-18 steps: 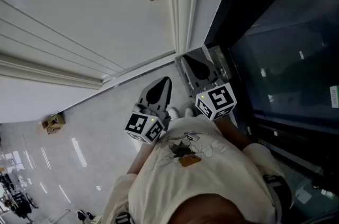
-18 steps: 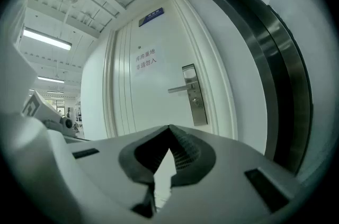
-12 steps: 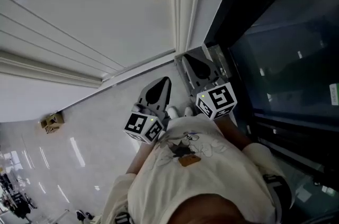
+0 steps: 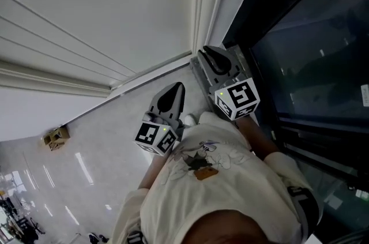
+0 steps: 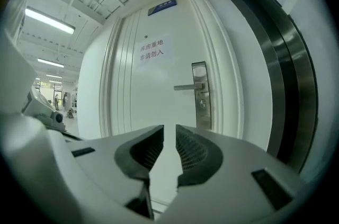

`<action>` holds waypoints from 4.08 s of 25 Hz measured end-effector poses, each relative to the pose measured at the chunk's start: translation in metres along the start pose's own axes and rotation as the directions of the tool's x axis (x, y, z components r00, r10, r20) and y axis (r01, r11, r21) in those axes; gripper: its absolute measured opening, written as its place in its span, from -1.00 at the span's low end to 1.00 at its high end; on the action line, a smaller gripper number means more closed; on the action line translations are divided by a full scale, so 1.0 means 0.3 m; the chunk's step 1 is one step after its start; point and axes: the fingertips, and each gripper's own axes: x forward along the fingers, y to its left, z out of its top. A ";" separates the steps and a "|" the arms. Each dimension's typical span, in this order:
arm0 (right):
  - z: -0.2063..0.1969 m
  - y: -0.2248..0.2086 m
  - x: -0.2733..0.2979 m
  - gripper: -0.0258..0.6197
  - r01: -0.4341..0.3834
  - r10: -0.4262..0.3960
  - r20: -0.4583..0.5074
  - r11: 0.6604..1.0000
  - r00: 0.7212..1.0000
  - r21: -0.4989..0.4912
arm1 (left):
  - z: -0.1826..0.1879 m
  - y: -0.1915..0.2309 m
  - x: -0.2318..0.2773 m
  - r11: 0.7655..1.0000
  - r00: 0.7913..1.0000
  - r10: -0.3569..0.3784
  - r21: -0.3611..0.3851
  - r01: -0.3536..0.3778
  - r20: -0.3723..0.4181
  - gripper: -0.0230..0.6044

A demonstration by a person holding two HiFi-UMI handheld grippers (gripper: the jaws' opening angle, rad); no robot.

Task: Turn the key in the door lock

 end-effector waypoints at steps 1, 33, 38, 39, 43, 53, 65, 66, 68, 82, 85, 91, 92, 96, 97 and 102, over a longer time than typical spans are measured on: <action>0.012 -0.010 0.019 -0.65 0.016 -0.016 0.003 0.999 1.000 -0.029 | 0.000 0.008 0.008 1.000 1.000 -0.008 0.000 0.008 -0.005 -0.91; 0.154 -0.415 0.727 -0.76 0.137 -0.166 0.069 0.450 0.984 -0.883 | 0.217 0.380 0.604 0.996 0.995 0.092 0.000 -0.092 0.031 -0.91; 0.163 -0.416 0.732 -0.86 0.143 -0.166 0.071 0.480 0.984 -0.866 | 0.226 0.400 0.619 0.995 0.994 0.102 -0.016 -0.101 0.042 -0.91; 0.165 -0.417 0.732 -0.86 0.146 -0.166 0.071 0.500 0.984 -0.853 | 0.226 0.406 0.621 0.995 0.994 0.100 -0.016 -0.100 0.039 -0.91; 0.170 -0.421 0.730 -0.86 0.160 -0.170 0.074 0.580 0.983 -0.798 | 0.238 0.435 0.619 0.995 0.995 0.098 -0.020 -0.097 0.029 -0.91; 0.197 -0.439 0.724 -0.86 0.129 -0.120 0.049 0.873 0.992 -0.470 | 0.286 0.456 0.612 0.998 0.998 0.059 0.017 -0.059 0.008 -0.91; 0.192 -0.483 0.718 -0.86 0.001 -0.023 0.149 0.989 0.989 0.147 | 0.289 0.468 0.612 0.999 1.000 0.020 0.030 -0.019 -0.020 -0.91; 0.192 -0.485 0.718 -0.86 -0.007 -0.021 0.156 0.985 0.988 0.174 | 0.287 0.469 0.611 0.999 1.000 0.017 0.029 -0.017 -0.022 -0.91; 0.190 -0.487 0.717 -0.85 -0.015 -0.020 0.163 0.977 0.986 0.214 | 0.284 0.471 0.608 1.000 1.000 0.015 0.027 -0.014 -0.028 -0.91; 0.172 -0.515 0.717 -0.85 -0.139 0.008 0.212 0.779 0.977 0.612 | 0.284 0.483 0.597 1.000 1.000 0.000 0.026 0.001 -0.028 -0.91; 0.171 -0.517 0.718 -0.85 -0.161 0.014 0.226 0.741 0.974 0.652 | 0.284 0.482 0.601 1.000 1.000 -0.002 0.027 0.003 -0.027 -0.91; 0.160 -0.521 0.718 -0.85 -0.227 0.027 0.270 0.625 0.963 0.747 | 0.279 0.479 0.604 1.000 1.000 0.001 0.018 -0.001 -0.025 -0.91; 0.159 -0.522 0.718 -0.84 -0.238 0.031 0.276 0.604 0.961 0.761 | 0.278 0.478 0.604 1.000 1.000 0.001 0.017 0.000 -0.025 -0.91; 0.174 -0.522 0.723 -0.84 -0.287 0.051 0.309 0.533 0.950 0.796 | 0.270 0.478 0.604 1.000 1.000 0.003 0.008 -0.003 -0.030 -0.91; 0.173 -0.523 0.724 -0.84 -0.291 0.053 0.310 0.519 0.949 0.804 | 0.269 0.479 0.603 1.000 1.000 0.004 0.005 -0.004 -0.030 -0.91; 0.161 -0.528 0.722 -0.83 -0.305 0.055 0.313 0.441 0.948 0.844 | 0.267 0.480 0.598 1.000 1.000 0.002 0.004 -0.002 -0.027 -0.91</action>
